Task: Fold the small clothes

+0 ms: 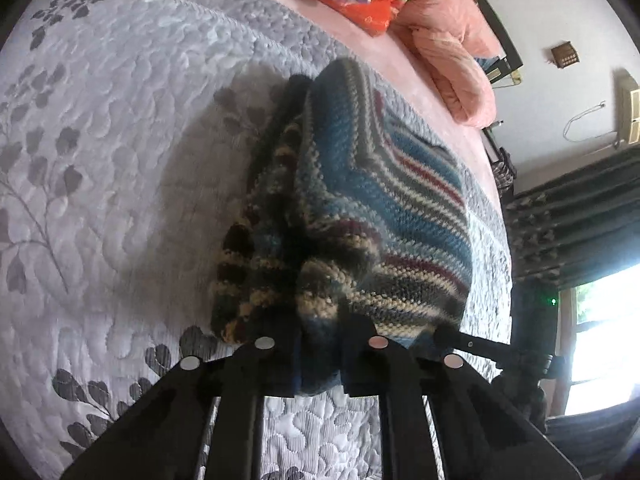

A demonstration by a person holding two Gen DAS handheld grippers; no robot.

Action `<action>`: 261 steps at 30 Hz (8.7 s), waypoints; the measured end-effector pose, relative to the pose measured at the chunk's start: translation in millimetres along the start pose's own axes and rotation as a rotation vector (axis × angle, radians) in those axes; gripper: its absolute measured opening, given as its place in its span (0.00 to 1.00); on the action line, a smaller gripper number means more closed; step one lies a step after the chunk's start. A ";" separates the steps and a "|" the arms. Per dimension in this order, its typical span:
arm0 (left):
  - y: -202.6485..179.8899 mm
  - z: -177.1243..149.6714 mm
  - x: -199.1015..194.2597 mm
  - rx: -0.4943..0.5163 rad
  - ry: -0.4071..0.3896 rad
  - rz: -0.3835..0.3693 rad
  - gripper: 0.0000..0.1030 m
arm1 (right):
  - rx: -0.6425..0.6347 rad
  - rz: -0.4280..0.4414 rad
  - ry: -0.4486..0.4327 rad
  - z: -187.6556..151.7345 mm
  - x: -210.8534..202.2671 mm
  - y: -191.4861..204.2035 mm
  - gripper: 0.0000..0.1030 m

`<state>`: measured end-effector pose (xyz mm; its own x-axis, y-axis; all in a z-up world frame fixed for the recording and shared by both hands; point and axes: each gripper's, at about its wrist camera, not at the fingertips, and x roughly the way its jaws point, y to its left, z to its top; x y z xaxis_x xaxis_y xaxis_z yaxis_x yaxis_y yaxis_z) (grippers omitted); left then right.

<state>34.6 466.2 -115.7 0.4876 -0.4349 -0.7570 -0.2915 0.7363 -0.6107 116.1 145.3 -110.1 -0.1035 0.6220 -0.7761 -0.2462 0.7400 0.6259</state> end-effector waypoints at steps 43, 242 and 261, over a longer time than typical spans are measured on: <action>-3.1 114.2 45.4 -0.046 -0.025 0.007 0.53 | -0.066 -0.085 -0.061 47.1 2.2 8.1 0.57; -215.3 -222.4 22.4 0.275 0.035 0.338 0.66 | -0.100 -0.592 -0.264 -255.9 -128.9 15.3 0.88; -259.5 -249.4 -8.7 0.327 -0.007 0.421 0.76 | -0.100 -0.577 -0.325 -275.6 -164.9 59.7 0.95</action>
<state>-99.3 149.6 -8.6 0.3893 -0.0648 -0.9188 -0.1920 0.9699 -0.1498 -147.0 16.4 34.1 0.3631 0.1908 -0.9120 -0.2646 0.9596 0.0954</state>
